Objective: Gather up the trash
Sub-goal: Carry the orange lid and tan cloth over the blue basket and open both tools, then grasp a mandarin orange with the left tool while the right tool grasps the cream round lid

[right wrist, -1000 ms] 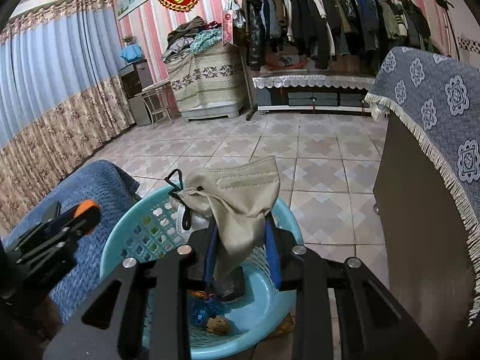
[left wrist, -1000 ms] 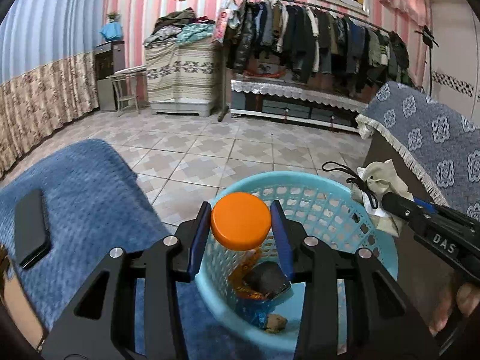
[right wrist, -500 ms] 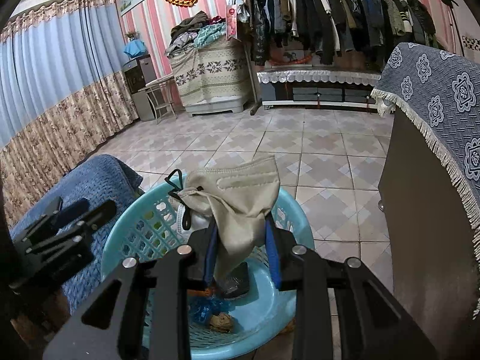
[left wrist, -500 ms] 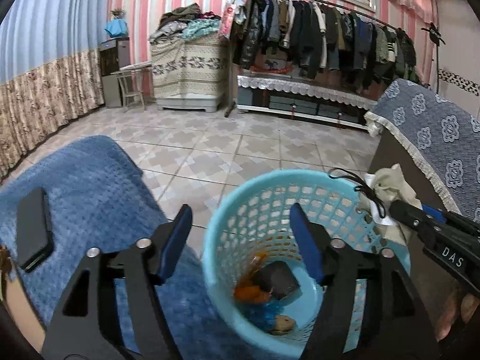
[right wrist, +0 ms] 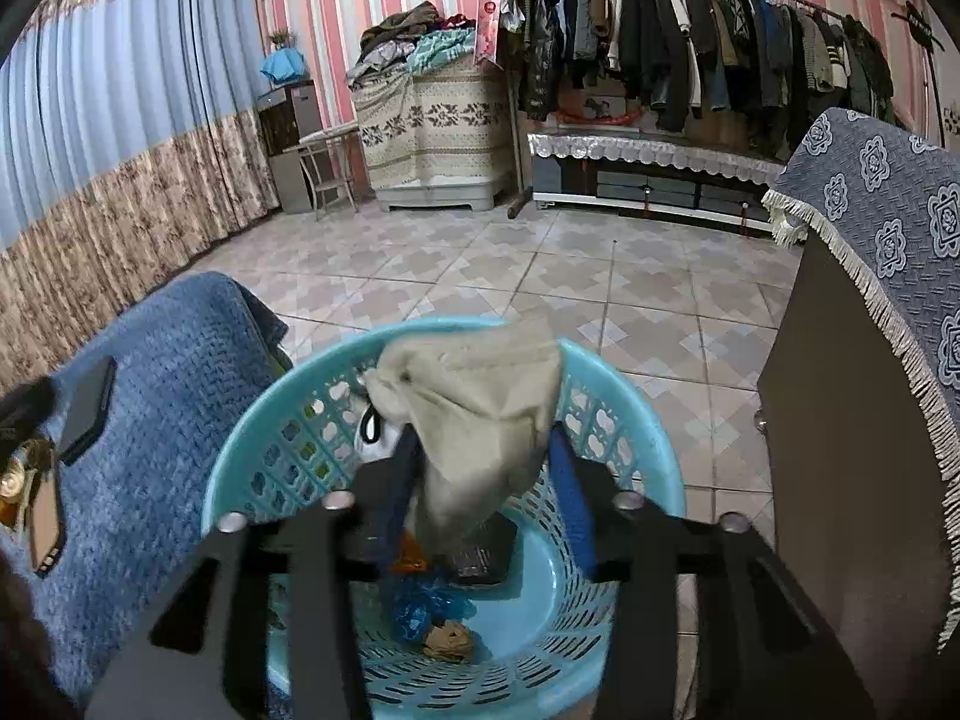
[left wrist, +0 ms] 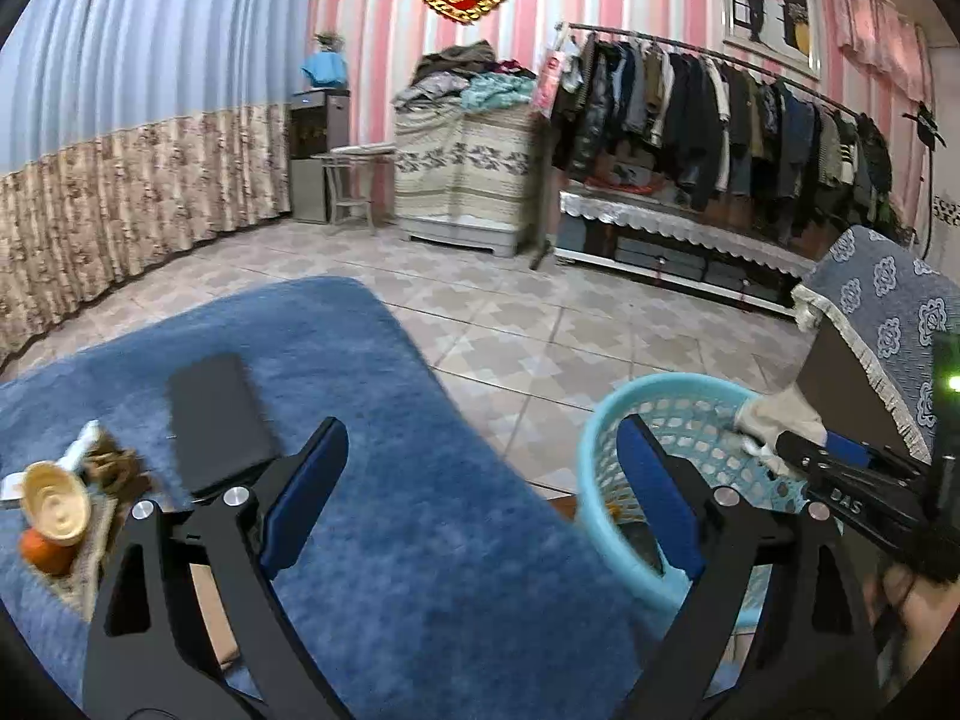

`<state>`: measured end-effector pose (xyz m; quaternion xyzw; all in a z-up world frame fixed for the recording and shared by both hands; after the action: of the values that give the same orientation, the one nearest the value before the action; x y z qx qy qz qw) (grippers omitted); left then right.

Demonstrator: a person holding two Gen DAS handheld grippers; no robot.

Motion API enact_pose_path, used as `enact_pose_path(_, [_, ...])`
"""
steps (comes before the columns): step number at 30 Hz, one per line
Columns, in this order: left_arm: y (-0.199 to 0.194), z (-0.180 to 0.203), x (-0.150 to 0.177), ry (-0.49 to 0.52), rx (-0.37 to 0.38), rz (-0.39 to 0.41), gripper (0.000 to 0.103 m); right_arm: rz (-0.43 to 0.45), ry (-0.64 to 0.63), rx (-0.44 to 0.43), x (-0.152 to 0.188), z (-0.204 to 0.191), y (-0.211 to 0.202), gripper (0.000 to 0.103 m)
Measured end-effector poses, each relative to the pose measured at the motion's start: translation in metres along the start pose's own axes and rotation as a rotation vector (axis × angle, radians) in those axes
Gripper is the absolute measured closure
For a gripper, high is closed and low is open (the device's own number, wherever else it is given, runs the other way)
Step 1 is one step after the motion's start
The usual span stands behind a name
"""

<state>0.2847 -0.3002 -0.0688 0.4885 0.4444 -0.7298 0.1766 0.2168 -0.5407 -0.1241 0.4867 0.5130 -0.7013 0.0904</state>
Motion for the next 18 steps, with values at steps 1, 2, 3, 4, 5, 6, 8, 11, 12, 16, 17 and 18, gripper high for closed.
enact_pose_path(1, [-0.006,-0.005,0.001,0.001,-0.011,0.004,0.015,-0.003,-0.002,0.005,0.001,0.000,0.000,0.044])
enact_pose_path(2, [-0.013,-0.011,0.001,0.001,-0.024,0.007,0.014,-0.002,-0.003,0.010,0.001,-0.001,0.000,0.038])
enact_pose_path(3, [-0.020,-0.017,0.002,0.000,-0.034,0.008,0.014,-0.001,-0.002,0.017,0.001,-0.001,-0.002,0.035])
enact_pose_path(4, [-0.028,-0.026,0.003,-0.009,-0.045,0.006,0.012,0.004,0.000,0.020,0.000,-0.002,-0.005,0.031])
enact_pose_path(5, [-0.034,-0.033,0.005,-0.021,-0.055,0.005,0.010,0.009,0.002,0.022,-0.002,-0.003,-0.008,0.027])
enact_pose_path(6, [-0.041,-0.041,0.007,-0.034,-0.063,0.005,0.010,0.019,0.003,0.024,-0.004,-0.005,-0.013,0.023])
enact_pose_path(8, [-0.059,-0.060,0.011,-0.058,-0.091,0.012,0.009,0.061,0.000,0.027,-0.011,-0.011,-0.026,0.015])
enact_pose_path(11, [-0.084,-0.089,0.017,-0.068,-0.150,0.024,0.008,0.099,-0.023,0.010,-0.019,-0.033,-0.042,0.012])
enact_pose_path(12, [-0.092,-0.098,0.019,-0.070,-0.172,0.029,0.008,0.110,-0.044,-0.004,-0.019,-0.045,-0.047,0.012])
enact_pose_path(16, [-0.126,-0.142,0.024,-0.098,-0.250,0.051,0.006,0.129,-0.129,-0.055,-0.018,-0.092,-0.065,0.012])
enact_pose_path(17, [-0.132,-0.152,0.024,-0.101,-0.266,0.055,0.006,0.136,-0.148,-0.076,-0.017,-0.105,-0.070,0.012])
enact_pose_path(18, [-0.140,-0.167,0.027,-0.106,-0.295,0.059,0.006,0.142,-0.166,-0.101,-0.016,-0.119,-0.076,0.012])
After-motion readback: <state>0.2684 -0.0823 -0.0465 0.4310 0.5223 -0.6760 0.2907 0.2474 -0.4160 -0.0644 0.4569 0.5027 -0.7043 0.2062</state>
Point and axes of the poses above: each gripper's, at about its wrist camera, not at the fingertips, and y roughly the way its jaws point, z to its right, x to its underside, the point moved 10 cm from there along y, roughly the way its jaws point, and after that the axes turned 9 degrees about x, right-handed, at the moved point
